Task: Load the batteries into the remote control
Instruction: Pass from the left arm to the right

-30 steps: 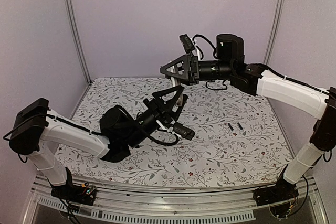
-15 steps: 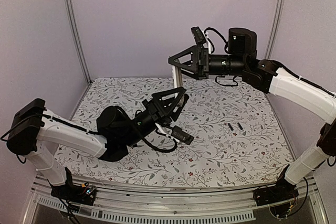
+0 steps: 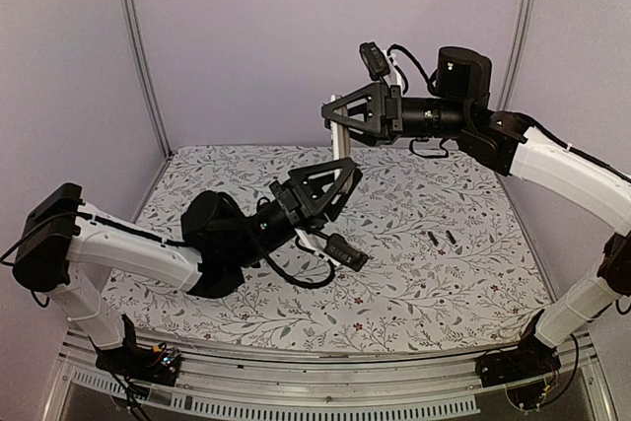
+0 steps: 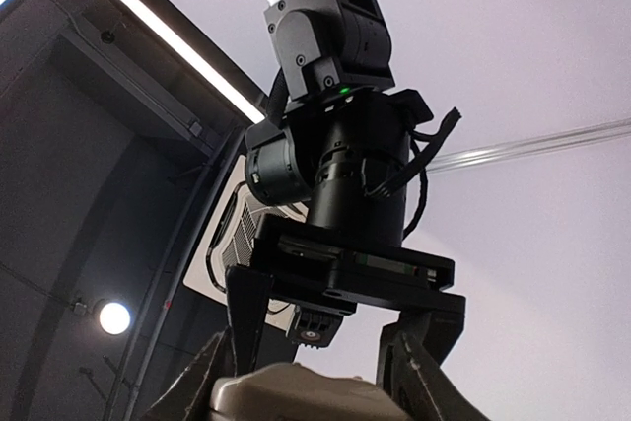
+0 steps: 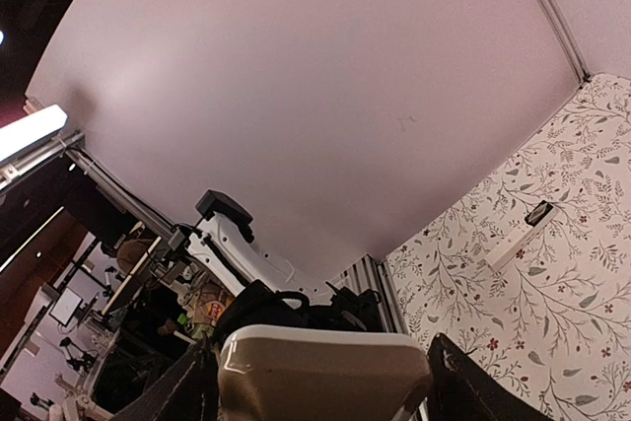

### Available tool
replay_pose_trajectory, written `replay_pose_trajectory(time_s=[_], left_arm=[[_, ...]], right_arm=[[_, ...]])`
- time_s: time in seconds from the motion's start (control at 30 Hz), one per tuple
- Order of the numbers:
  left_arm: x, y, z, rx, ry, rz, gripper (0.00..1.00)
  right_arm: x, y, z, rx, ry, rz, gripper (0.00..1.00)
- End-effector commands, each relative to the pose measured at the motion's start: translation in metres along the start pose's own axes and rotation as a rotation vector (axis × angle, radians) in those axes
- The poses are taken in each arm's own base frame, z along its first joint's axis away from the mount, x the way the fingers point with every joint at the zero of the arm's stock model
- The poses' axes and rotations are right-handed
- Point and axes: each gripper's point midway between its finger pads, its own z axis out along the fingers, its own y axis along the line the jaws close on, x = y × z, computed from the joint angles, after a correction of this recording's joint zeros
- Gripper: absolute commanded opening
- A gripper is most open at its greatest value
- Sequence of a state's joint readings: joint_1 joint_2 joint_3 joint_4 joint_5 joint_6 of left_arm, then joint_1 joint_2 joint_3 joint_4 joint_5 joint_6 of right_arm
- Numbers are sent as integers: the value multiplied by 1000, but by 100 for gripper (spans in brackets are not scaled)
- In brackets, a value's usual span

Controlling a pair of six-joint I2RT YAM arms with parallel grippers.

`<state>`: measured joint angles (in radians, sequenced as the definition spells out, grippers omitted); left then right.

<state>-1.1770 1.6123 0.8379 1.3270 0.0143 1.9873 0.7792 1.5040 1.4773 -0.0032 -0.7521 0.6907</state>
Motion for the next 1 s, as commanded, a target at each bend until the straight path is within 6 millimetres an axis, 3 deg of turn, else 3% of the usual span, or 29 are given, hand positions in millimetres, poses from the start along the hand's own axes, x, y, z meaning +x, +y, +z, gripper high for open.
replay_pose_trajectory(time_s=[0.0, 0.2, 0.37, 0.5, 0.53, 0.67, 0.73, 0.87, 0.97], left_arm=[[47, 85, -11, -342, 180, 38, 0], [54, 83, -9, -334, 198, 45, 0], [53, 81, -9, -327, 196, 45, 0], [52, 78, -10, -317, 192, 25, 0], [56, 74, -9, -299, 215, 9, 4], [64, 55, -8, -203, 248, -112, 50], [64, 40, -8, -127, 248, -202, 65], [54, 7, -12, 57, 220, -391, 77], [42, -6, -14, 156, 178, -543, 88]], right_arm=[[3, 23, -3, -66, 18, -35, 67], [9, 22, -2, -71, 39, -29, 51], [10, 20, -1, -72, 45, -29, 24], [8, 20, -2, -63, 35, -46, 12], [6, 20, -2, -55, 25, -55, 10], [-6, 14, -8, 11, -44, -103, 0], [-11, 6, -15, 66, -75, -114, 0], [-22, 6, -27, 111, -137, -148, 0], [-28, 2, -32, 146, -168, -167, 0]])
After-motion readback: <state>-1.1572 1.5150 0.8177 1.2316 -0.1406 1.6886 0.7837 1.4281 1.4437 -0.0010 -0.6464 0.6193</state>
